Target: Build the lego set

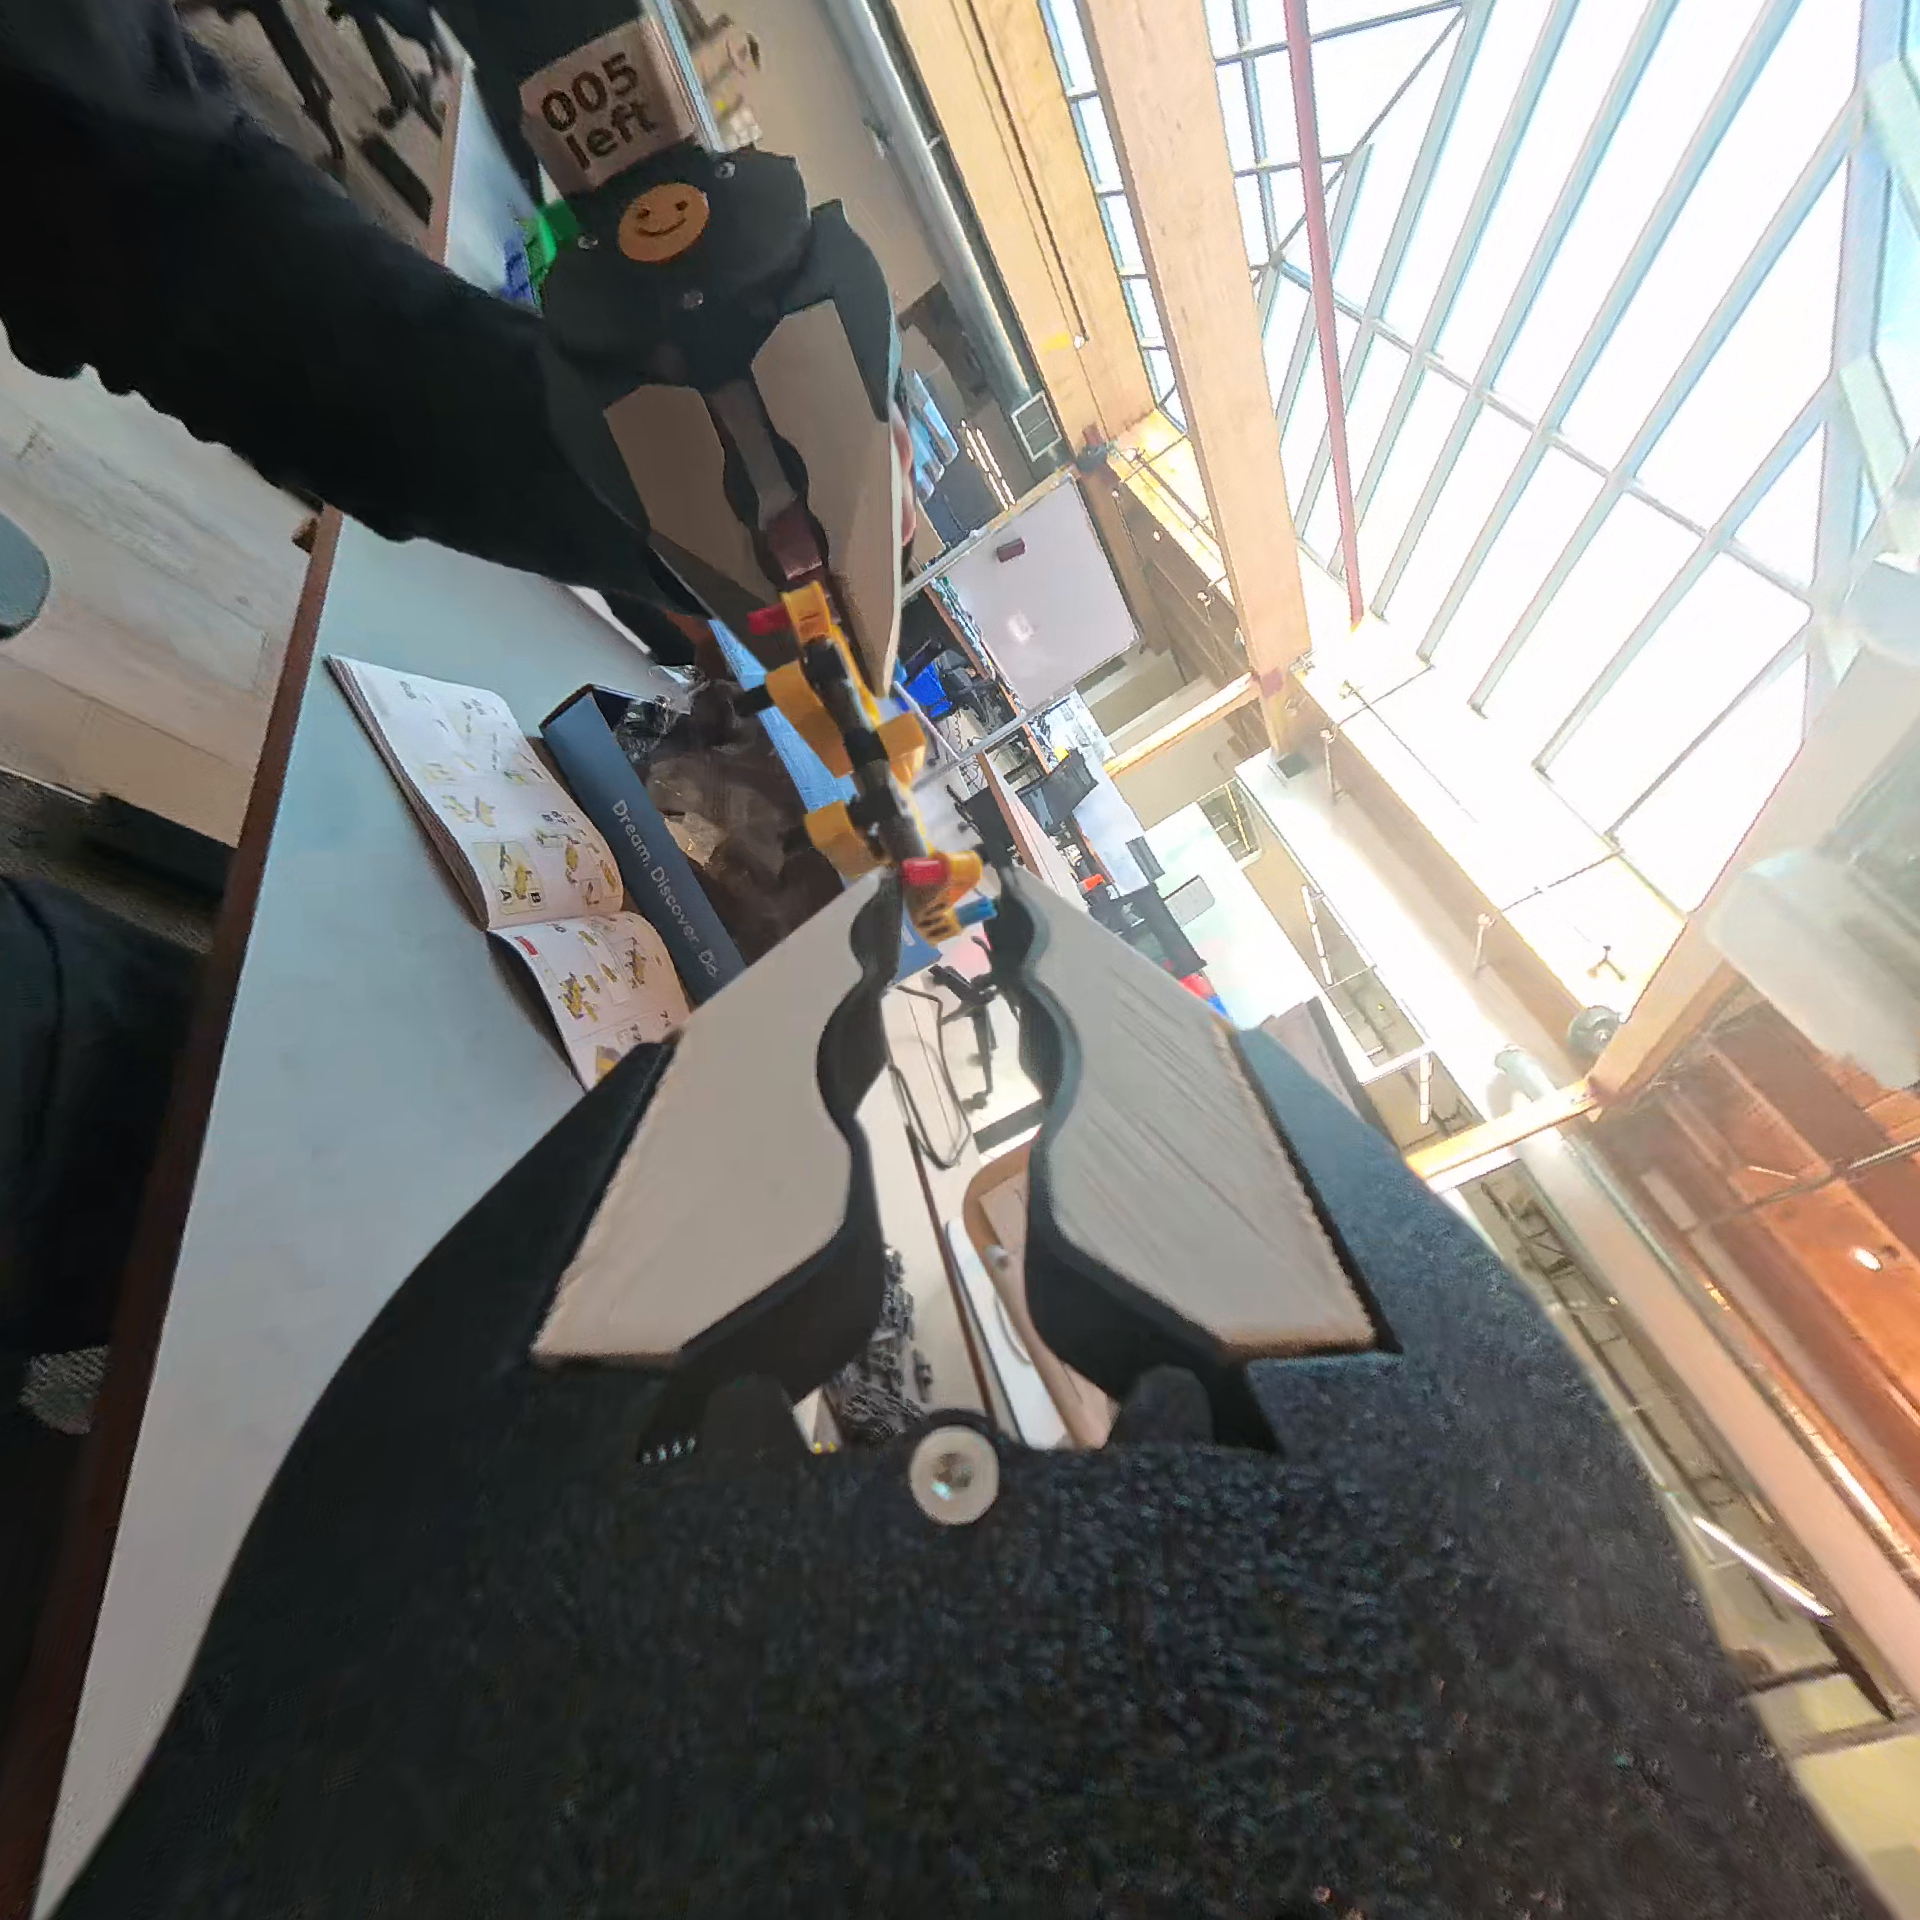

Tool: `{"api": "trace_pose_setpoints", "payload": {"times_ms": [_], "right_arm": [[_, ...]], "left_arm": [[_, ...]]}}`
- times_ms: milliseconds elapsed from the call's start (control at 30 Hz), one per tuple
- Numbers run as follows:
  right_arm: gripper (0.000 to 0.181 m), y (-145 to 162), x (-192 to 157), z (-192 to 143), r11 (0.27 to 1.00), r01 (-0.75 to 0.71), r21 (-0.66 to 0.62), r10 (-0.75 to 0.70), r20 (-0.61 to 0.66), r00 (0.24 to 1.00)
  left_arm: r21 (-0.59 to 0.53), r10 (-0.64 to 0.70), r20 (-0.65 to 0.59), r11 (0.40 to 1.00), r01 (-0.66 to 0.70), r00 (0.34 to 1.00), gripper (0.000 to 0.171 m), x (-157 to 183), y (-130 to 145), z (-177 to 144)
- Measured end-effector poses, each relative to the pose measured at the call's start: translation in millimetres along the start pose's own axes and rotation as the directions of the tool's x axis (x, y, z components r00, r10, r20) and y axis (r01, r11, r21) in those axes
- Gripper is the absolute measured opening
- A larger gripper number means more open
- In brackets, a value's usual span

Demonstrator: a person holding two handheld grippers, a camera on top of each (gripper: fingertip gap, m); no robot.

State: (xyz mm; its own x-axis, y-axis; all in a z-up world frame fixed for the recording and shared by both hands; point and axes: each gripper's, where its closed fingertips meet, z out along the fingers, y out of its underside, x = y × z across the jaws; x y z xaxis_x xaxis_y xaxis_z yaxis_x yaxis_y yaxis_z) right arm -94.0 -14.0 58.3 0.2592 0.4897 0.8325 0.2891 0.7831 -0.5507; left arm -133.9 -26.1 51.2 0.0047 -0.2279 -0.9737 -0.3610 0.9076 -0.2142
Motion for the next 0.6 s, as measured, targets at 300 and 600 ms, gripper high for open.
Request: {"api": "trace_pose_setpoints", "payload": {"times_ms": [300, 600], "right_arm": [[0.019, 2, -6, -3, 0.997, 0.033, -0.066, -0.030, 0.041, 0.999], [0.019, 9, -3, 6, 0.996, 0.044, -0.078, -0.041, 0.042, 0.998]], "left_arm": [[0.028, -0.032, 0.064, 0.999, 0.030, 0.997, 0.004, -5, 3, 1], [-0.006, 0.081, 0.091, 0.997, -0.081, 0.993, 0.004, -5, 2, -5]]}}
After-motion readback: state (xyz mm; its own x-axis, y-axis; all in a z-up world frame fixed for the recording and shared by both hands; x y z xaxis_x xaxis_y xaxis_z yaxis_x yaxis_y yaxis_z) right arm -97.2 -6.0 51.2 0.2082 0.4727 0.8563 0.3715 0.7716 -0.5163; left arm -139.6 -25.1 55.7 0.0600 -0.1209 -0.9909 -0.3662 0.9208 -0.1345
